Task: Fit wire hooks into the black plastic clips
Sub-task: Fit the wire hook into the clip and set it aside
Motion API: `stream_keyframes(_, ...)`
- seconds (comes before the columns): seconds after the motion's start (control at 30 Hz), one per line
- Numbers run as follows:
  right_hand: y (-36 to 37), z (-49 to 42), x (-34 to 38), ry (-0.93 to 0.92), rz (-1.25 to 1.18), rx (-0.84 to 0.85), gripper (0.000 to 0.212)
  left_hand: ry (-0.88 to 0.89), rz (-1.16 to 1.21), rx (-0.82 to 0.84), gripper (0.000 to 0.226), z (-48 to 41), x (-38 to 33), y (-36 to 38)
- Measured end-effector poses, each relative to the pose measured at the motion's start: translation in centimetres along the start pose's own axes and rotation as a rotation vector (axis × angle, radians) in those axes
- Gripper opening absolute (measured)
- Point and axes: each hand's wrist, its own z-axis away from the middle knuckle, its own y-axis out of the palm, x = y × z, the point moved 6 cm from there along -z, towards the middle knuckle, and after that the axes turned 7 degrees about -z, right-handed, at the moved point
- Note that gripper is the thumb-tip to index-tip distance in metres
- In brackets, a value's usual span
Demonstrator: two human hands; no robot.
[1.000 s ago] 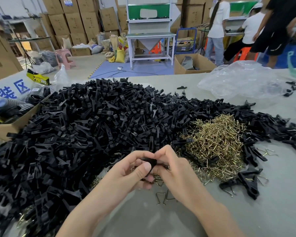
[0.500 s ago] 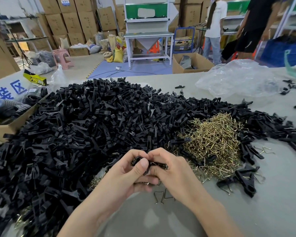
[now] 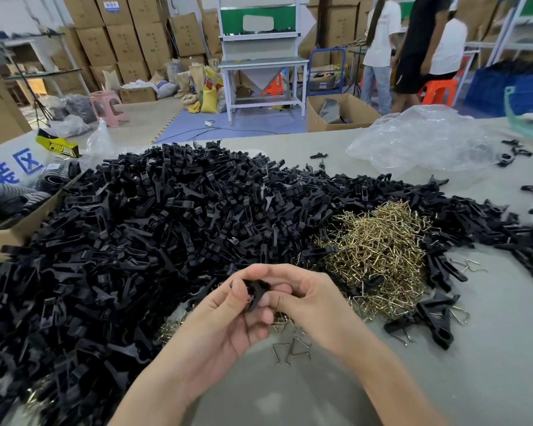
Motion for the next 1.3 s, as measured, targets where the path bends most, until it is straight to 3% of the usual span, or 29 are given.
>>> stream_keyframes(0.1,-0.1,-0.1,-0.6,0.043,-0.076,0.011,0.035,0.027,0.055,-0.014,0.057,-0.1,0.0,0.1)
stream_keyframes(0.27,-0.2,0.0,-1.0,0.067,-0.096,0.0,0.035,0.033,0.146,-0.076,0.056,-0.2,0.2,0.0)
stream_keyframes(0.67,0.1,0.2,-0.5,0.079,-0.116,0.008,0.042,0.036,0.07,-0.112,0.049,-0.5,0.4,0.0)
stream_keyframes(0.8,0.2,0.1,-0.6,0.072,-0.122,0.024,0.036,0.002,0.139,-0.134,0.023,-0.4,0.2,-0.3)
stream_keyframes(0.9,0.3,0.1,-0.7,0.058,-0.142,0.013,0.036,-0.018,0.154,-0.141,0.031,-0.3,-0.2,-0.5)
stream_keyframes(1.1,-0.1,-0.1,-1.2,0.032,-0.01,-0.043,0.028,-0.007,-0.027,-0.164,0.036,-0.3,-0.6,-0.4)
stream_keyframes(1.23,-0.4,0.0,-0.7,0.021,-0.064,-0.075,0.023,0.075,-0.202,-0.319,0.045,-0.2,-1.4,-0.6)
stream_keyframes(1.3,-0.8,0.2,-0.4,0.027,-0.13,-0.086,0.023,0.156,-0.414,-0.373,0.045,0.3,-2.0,-0.4)
